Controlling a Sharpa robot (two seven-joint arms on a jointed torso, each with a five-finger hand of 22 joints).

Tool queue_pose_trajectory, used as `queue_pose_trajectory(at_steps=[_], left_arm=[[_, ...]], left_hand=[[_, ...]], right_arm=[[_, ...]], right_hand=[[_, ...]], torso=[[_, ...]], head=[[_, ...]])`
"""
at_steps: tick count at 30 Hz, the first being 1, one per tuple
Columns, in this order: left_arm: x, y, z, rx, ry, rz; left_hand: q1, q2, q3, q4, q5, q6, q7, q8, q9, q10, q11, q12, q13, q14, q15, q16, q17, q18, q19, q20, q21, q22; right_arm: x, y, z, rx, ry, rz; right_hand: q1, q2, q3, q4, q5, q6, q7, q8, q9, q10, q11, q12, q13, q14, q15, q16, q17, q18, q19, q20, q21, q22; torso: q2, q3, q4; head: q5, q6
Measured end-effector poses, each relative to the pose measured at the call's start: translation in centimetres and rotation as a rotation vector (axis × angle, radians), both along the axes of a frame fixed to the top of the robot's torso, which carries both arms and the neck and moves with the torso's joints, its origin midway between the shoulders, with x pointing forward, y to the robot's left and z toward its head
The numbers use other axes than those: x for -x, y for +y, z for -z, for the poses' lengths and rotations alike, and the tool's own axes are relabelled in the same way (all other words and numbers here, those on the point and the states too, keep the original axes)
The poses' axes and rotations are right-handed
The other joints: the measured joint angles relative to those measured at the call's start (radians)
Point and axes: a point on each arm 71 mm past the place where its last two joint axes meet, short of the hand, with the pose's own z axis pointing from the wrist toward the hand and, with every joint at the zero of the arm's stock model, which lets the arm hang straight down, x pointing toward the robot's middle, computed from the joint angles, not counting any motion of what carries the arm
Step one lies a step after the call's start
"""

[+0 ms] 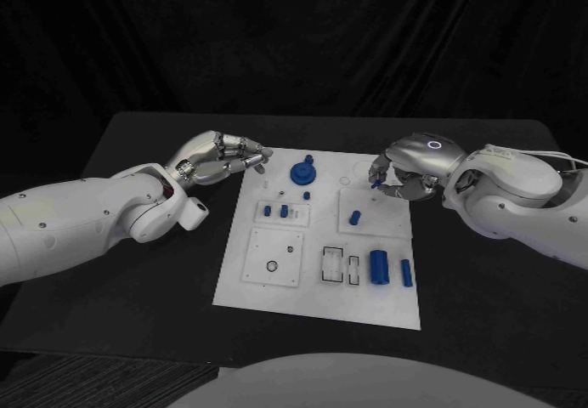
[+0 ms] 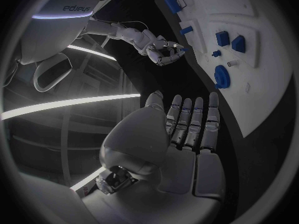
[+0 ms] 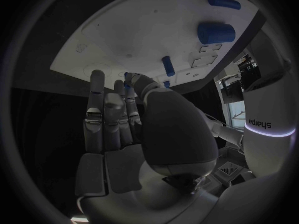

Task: Assemble the parts on the task board

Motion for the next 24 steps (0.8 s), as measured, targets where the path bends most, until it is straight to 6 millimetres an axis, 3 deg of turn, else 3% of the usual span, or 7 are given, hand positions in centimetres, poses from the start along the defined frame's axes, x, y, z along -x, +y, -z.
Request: queue_pose_trajectory(at_steps=[6,11,20,24], left_arm=[[0.0,0.1,0.0,-0.001,0.001,-0.001],[0.0,0.1,0.0,-0.002,0.001,-0.002],[-0.1,0.0,0.0,-0.001,0.002,0.000],[-0.1,-0.1,0.1,-0.001,0.001,0.001]], left_hand=[[0.000,0.000,0.000,0.000,0.000,0.000,0.000,0.000,0.000,0.000,0.000,0.000,0.000,0.000,0.000,0.000,0.000,0.000,0.000,0.000,0.000,0.000],[0.000,0.000,0.000,0.000,0.000,0.000,0.000,0.000,0.000,0.000,0.000,0.000,0.000,0.000,0.000,0.000,0.000,0.000,0.000,0.000,0.000,0.000],[0.004,0.004,0.000,0.000,0.000,0.000,0.000,0.004,-0.001,0.000,0.000,0.000,0.000,0.000,0.000,0.000,-0.001,0.000,0.000,0.000,0.000,-0.001],[0.004,0.004,0.000,0.000,0.000,0.000,0.000,0.004,-0.001,0.000,0.000,0.000,0.000,0.000,0.000,0.000,-0.001,0.000,0.000,0.000,0.000,-0.001]], right_arm=[[0.8,1.4,-1.3,-0.018,-0.017,-0.041],[1.5,4.3,-2.3,-0.023,-0.020,-0.103],[2.1,9.2,-2.1,0.027,0.027,-0.201],[2.1,10.8,-1.8,0.053,0.045,-0.229]], right_hand=[[-0.001,0.001,0.000,0.000,0.000,0.000,0.000,-0.001,0.000,0.000,0.000,-0.007,-0.003,0.000,0.000,-0.004,-0.004,0.000,0.000,0.000,0.000,0.000],[-0.001,0.001,-0.001,-0.001,0.000,-0.001,0.001,-0.002,0.001,0.000,0.000,-0.011,-0.005,0.000,0.000,-0.010,-0.010,0.000,0.000,0.000,0.000,0.000],[-0.001,0.001,0.006,-0.008,0.013,-0.005,0.005,-0.015,0.007,0.007,0.000,-0.021,-0.012,-0.007,0.000,-0.026,-0.027,0.000,-0.004,-0.004,0.000,0.001],[-0.001,0.001,0.007,-0.015,0.030,-0.005,0.006,-0.023,0.008,0.007,0.000,-0.030,-0.016,-0.014,0.001,-0.033,-0.033,0.000,-0.011,-0.004,0.000,0.001]], torso=[[0.000,0.0001,0.0002],[0.000,0.0000,0.0003],[-0.003,-0.0007,-0.0008],[-0.004,-0.0012,-0.0008]], head=[[0.007,0.000],[0.013,0.000],[0.029,0.000],[0.029,0.000]])
